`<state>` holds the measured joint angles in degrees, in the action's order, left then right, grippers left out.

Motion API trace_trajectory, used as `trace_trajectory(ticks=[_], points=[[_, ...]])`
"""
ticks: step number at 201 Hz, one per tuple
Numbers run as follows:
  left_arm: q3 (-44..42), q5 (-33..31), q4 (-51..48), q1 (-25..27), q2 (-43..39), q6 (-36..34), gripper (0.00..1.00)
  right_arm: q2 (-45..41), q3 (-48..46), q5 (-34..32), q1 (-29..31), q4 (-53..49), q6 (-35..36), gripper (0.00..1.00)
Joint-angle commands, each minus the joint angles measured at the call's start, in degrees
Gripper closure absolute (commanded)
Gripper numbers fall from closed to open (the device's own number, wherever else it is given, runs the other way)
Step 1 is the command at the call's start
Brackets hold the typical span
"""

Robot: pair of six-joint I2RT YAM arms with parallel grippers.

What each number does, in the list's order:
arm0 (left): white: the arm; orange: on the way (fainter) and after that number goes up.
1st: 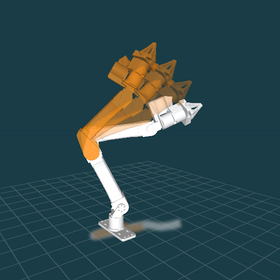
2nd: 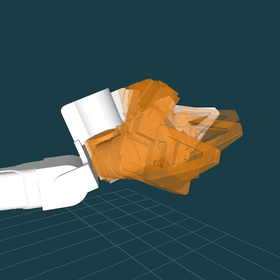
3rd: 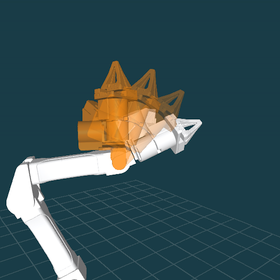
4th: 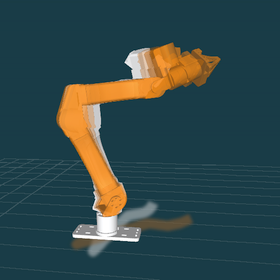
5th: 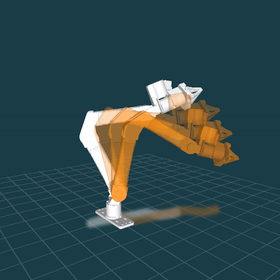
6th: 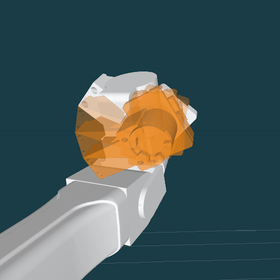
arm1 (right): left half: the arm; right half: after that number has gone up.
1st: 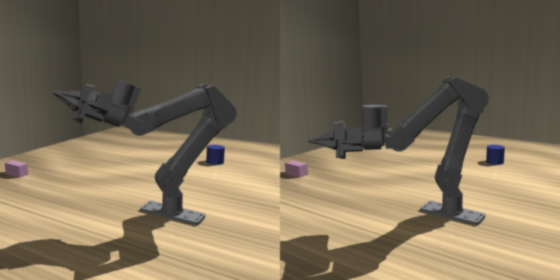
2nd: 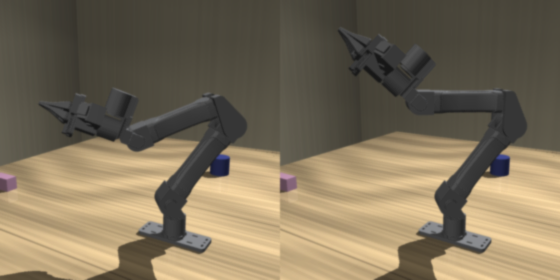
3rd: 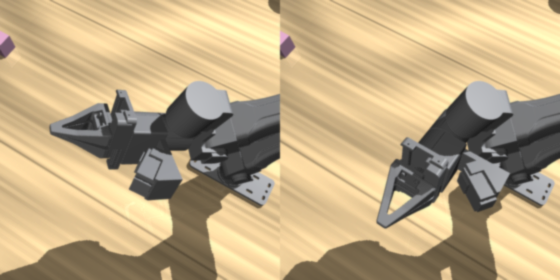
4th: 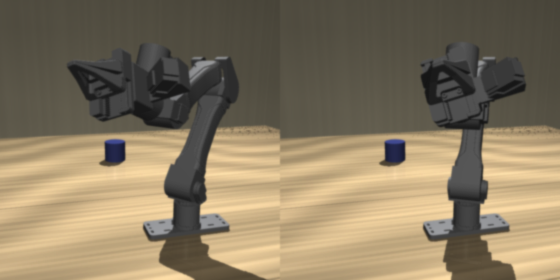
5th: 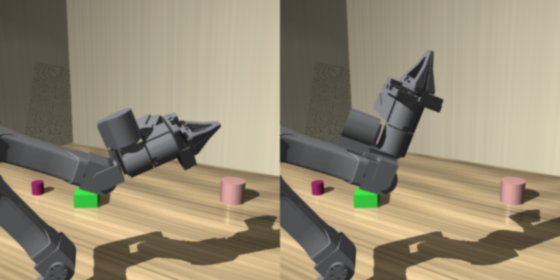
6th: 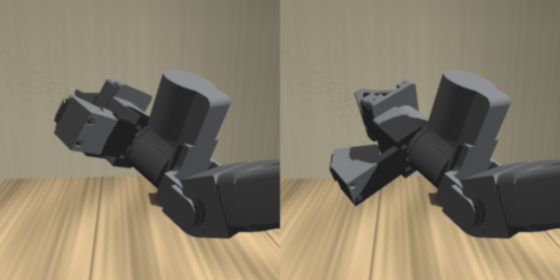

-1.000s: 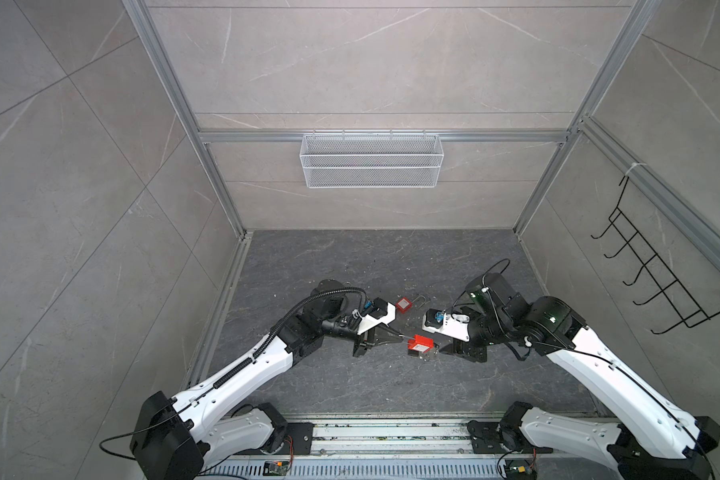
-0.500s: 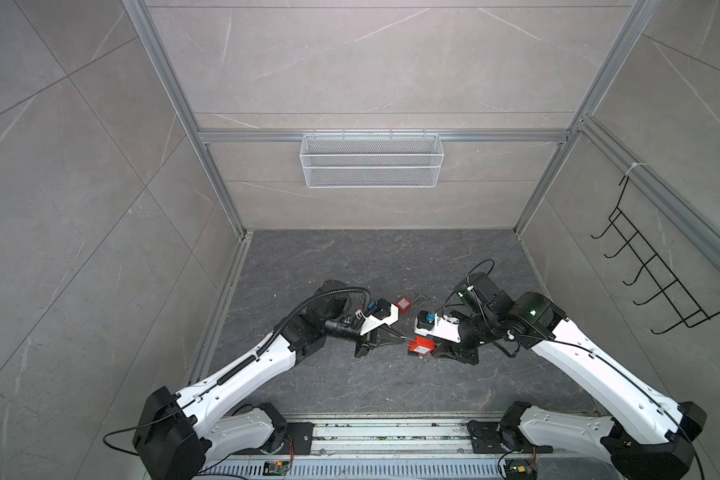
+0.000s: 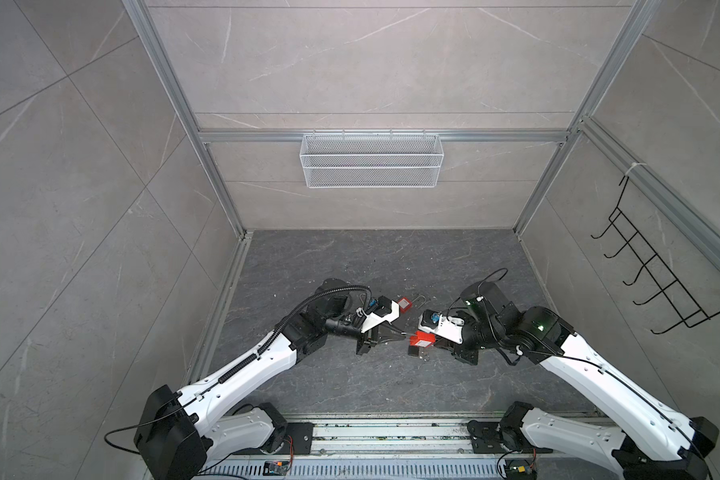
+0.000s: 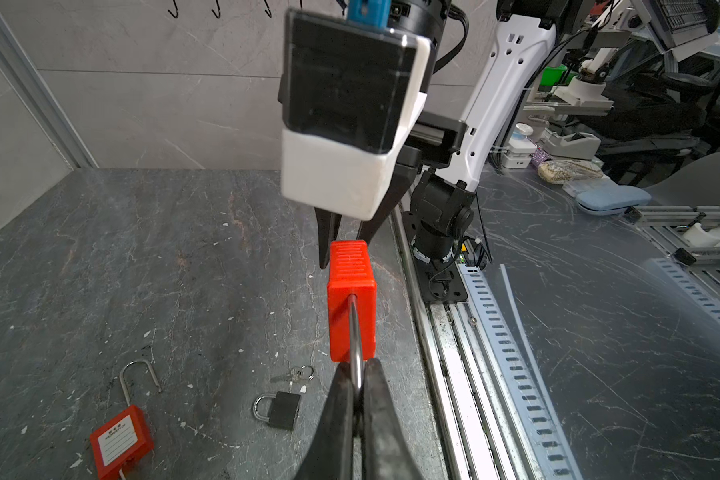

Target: Lock with the key

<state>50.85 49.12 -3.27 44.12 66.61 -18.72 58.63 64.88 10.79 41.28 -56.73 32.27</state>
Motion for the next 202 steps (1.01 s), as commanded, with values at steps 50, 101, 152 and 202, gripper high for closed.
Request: trace_trajectory(ticks=[50, 101, 152, 202], points=[[3.26, 0.97, 0.75, 0.09, 0.19, -0.06, 1.00, -2.55, 4.27, 0.52, 0.81, -5.69, 0.76, 0.55], [3.64, 2.38, -1.27, 0.19, 0.19, -2.14, 1.00, 0.99, 7.36, 4.53, 0.82, -10.26, 0.75, 0.61], [4.14, 2.49, -2.79, 0.21, 0.27, -3.37, 1.00, 3.66, 8.07, 7.56, 0.82, -10.16, 1.96, 0.67], [4.34, 2.73, -3.24, 0.35, 0.20, -3.76, 1.00, 3.59, 6.57, 7.92, 0.82, -8.15, 2.17, 0.72]])
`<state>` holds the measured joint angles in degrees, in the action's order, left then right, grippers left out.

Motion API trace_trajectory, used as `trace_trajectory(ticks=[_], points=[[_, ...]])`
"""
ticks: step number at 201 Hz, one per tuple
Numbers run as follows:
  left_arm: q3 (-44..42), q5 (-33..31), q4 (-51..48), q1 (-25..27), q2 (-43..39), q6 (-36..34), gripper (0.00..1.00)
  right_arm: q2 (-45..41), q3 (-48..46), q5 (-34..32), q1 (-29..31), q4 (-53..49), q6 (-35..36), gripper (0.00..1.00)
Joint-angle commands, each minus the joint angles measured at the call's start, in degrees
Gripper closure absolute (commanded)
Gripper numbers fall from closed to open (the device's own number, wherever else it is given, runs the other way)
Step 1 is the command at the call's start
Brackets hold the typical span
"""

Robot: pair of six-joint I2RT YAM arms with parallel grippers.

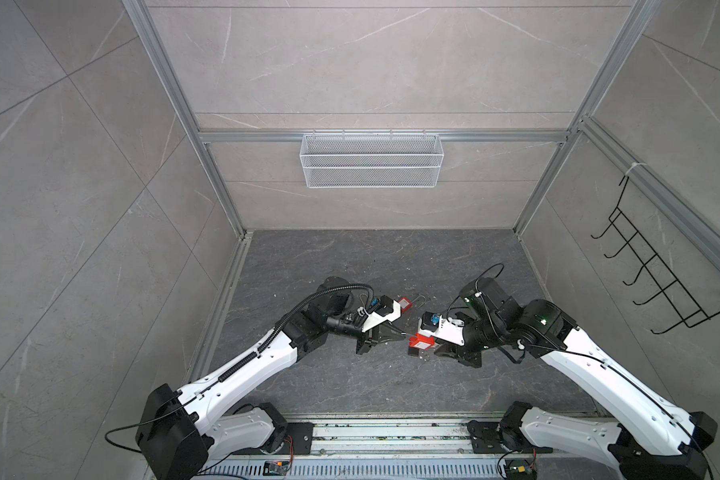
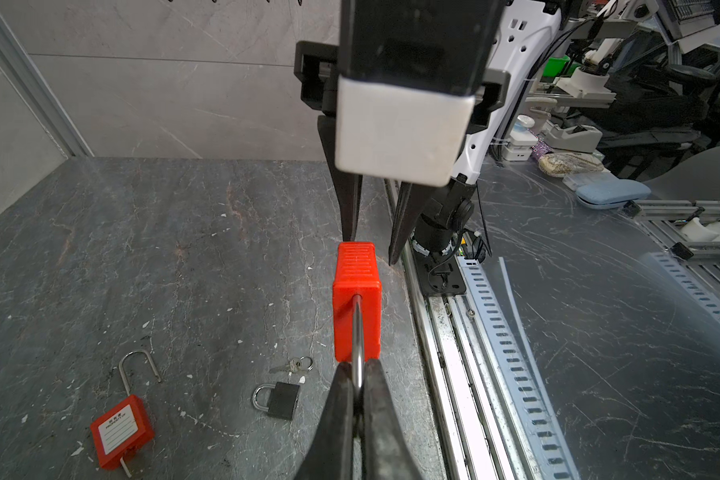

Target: Lock with the key

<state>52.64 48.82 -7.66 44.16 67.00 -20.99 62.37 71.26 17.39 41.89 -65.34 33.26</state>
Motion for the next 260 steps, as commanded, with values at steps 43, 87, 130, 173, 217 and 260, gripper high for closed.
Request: trace_trajectory(ticks=[43, 87, 130, 173, 217, 260], points=[[2.49, 3.30, 1.07, 0.55, -0.21, -1.51, 1.00, -0.42, -0.22, -0.61, 0.21, 1.98, 2.06, 0.75], [2.56, 3.48, 0.99, 0.68, -0.20, -1.68, 1.00, -0.08, -1.05, -1.32, 0.21, 1.86, 3.28, 0.76], [2.91, 3.44, -0.06, 0.76, -0.29, -2.36, 1.00, -0.22, -1.13, -0.24, 0.21, 1.14, 3.90, 0.88], [3.39, 2.90, -1.86, 0.75, -0.55, -3.62, 1.00, -0.38, -1.46, -0.13, 0.13, -0.72, 4.44, 1.00], [3.56, 0.33, -4.30, 0.52, -1.80, -6.45, 1.00, -0.30, -3.31, 0.08, -0.47, -2.59, 5.98, 1.00], [3.96, -0.65, -6.49, -0.26, -2.32, -8.44, 1.00, -1.19, -5.23, 0.62, -2.54, -2.73, 7.53, 1.00]])
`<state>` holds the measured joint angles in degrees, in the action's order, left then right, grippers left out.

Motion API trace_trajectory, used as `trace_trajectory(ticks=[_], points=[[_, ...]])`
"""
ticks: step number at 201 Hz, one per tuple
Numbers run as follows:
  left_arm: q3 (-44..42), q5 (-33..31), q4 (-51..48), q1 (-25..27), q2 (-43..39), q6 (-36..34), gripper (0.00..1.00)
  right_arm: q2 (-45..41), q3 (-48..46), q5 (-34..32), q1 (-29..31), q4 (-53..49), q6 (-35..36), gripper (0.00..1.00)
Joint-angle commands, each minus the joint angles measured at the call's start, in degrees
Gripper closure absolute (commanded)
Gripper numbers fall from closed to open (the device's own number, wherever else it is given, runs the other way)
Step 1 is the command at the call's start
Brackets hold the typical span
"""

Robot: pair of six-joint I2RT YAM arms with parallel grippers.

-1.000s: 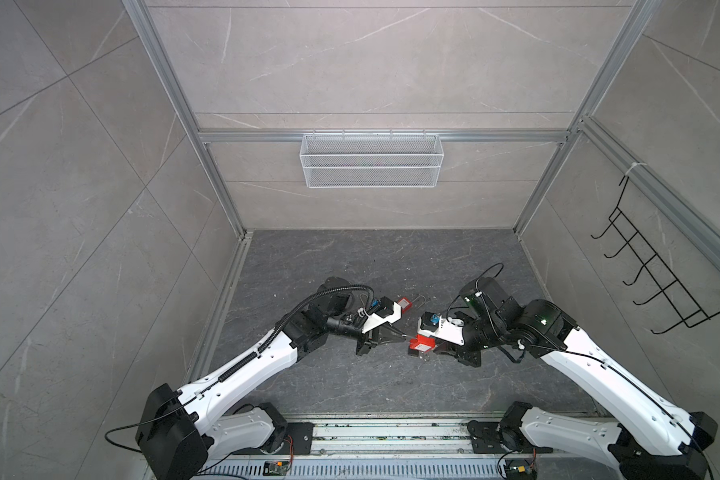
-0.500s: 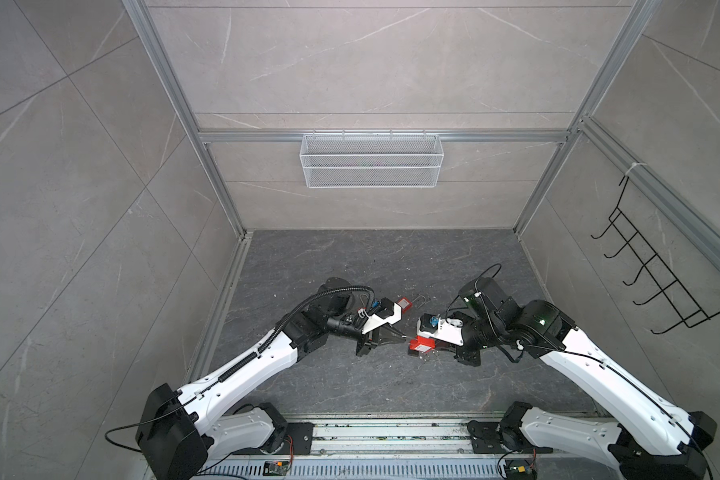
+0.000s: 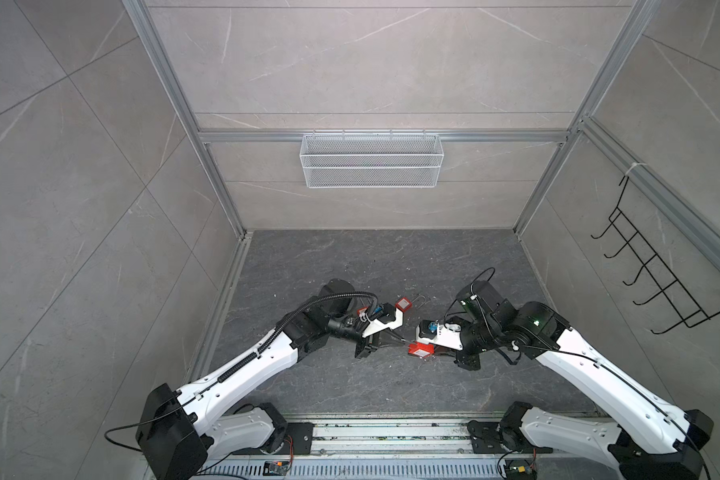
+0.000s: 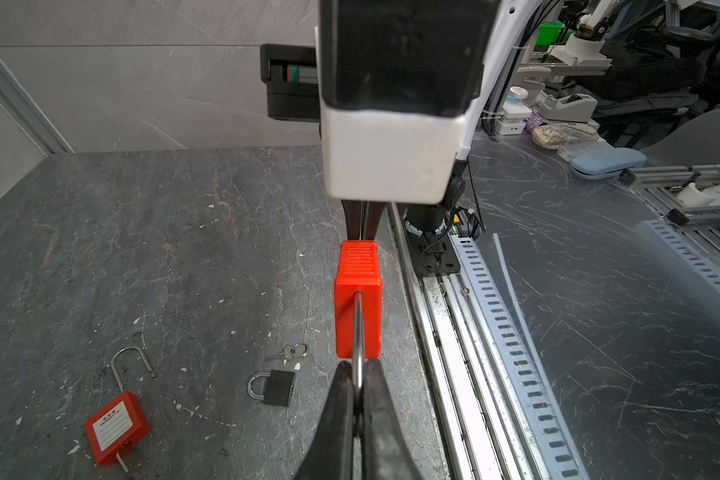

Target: Lock with the key

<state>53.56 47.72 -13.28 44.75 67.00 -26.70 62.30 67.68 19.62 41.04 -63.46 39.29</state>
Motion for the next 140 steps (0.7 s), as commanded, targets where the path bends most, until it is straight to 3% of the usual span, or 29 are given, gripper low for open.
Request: trace_trajectory(ticks=[1, 97, 116, 140], points=[[3.04, 0.44, -0.87, -0.92, -2.36, -2.78, 1.00, -1.13, -1.71, -1.60, -1.76, -4.68, 1.58, 1.00], [3.35, -0.96, -4.16, -2.96, -3.73, -5.85, 1.00, -1.20, -3.52, -0.75, -5.35, -6.28, 2.98, 1.00], [5.29, -1.39, -9.65, -4.46, -2.75, -8.46, 1.00, -1.66, -3.60, -0.69, -6.80, -4.38, 1.10, 1.00], [11.23, -3.15, -23.72, -6.32, 0.87, -15.37, 1.00, -2.85, -4.45, -1.57, -8.05, -1.35, -1.73, 1.00]])
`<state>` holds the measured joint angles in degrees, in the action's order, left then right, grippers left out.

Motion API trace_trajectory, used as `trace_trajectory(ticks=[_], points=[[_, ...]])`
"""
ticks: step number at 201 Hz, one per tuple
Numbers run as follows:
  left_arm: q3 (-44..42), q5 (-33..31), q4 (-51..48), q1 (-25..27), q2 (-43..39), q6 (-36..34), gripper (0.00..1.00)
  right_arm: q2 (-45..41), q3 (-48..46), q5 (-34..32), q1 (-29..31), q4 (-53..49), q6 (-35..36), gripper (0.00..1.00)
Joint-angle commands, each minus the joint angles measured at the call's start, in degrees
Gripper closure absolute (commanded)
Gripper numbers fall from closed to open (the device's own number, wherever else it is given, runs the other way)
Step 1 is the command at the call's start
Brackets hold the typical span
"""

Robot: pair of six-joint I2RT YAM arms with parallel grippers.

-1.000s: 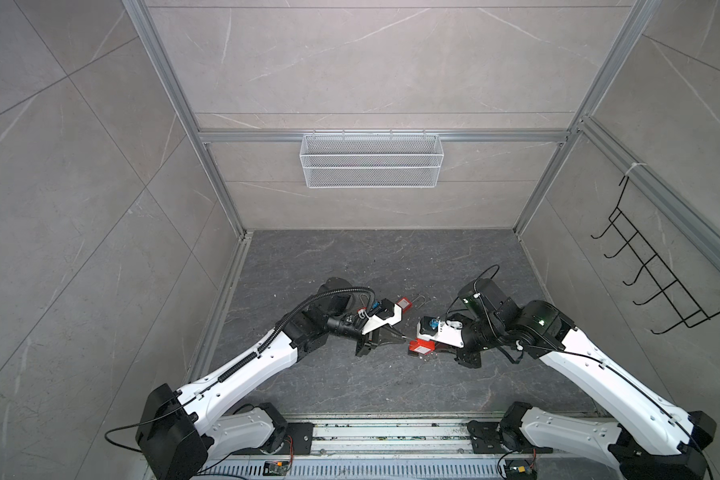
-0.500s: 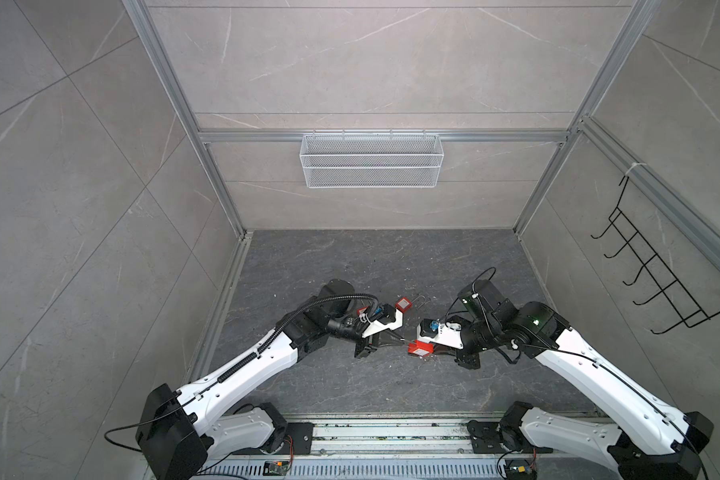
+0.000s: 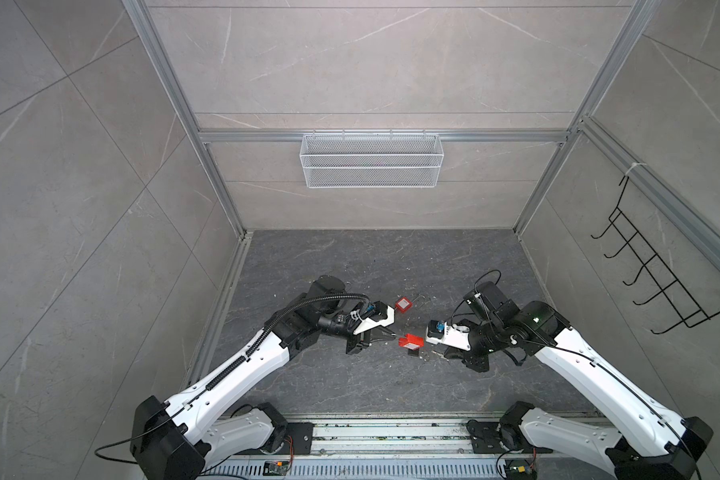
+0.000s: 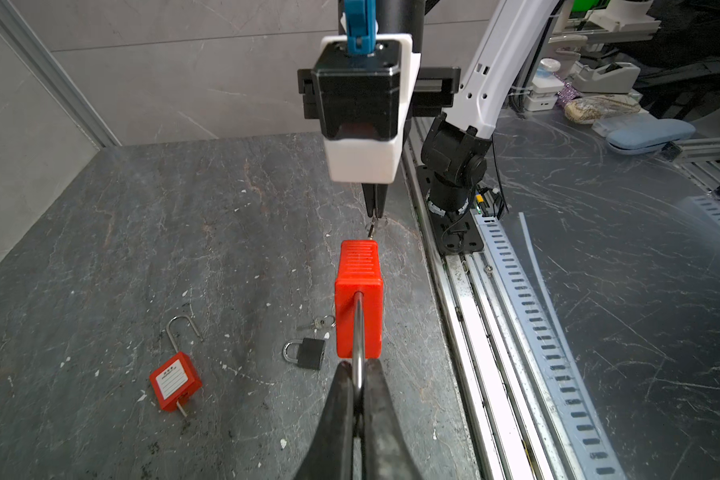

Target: Lock with the key

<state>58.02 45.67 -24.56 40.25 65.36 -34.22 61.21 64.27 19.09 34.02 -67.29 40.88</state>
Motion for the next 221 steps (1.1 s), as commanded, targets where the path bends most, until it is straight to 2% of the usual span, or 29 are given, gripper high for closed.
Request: trace_trajectory(ticks=[1, 37, 54, 79, 114, 154, 221], points=[[7.12, -1.28, -13.19, -1.79, 2.67, -8.22, 1.00, -1.78, -1.10, -1.23, -1.09, 2.63, -3.47, 1.00], [16.23, -8.28, -30.79, -1.84, 10.86, -16.14, 1.00, -2.80, -3.39, -4.15, -2.25, 8.78, -10.76, 1.00], [19.38, -10.72, -35.58, -1.72, 14.62, -17.71, 1.00, -3.50, -4.36, -3.84, -2.35, 12.61, -15.71, 1.00], [22.11, -12.85, -37.09, -1.45, 18.63, -17.32, 1.00, -4.17, -5.67, -1.66, -2.36, 17.10, -22.64, 1.00], [24.63, -15.55, -40.13, -1.25, 25.49, -17.51, 1.00, -2.11, -7.95, -6.83, -2.27, 20.25, -34.06, 1.00], [26.80, -16.44, -40.28, -0.25, 32.11, -15.69, 1.00, -3.95, -11.15, -10.00, -2.09, 25.20, -40.57, 1.00], [30.57, -19.13, -41.15, 2.64, 41.48, -12.54, 1.00, -2.59, -16.78, -9.12, -1.87, 32.39, -48.63, 1.00]])
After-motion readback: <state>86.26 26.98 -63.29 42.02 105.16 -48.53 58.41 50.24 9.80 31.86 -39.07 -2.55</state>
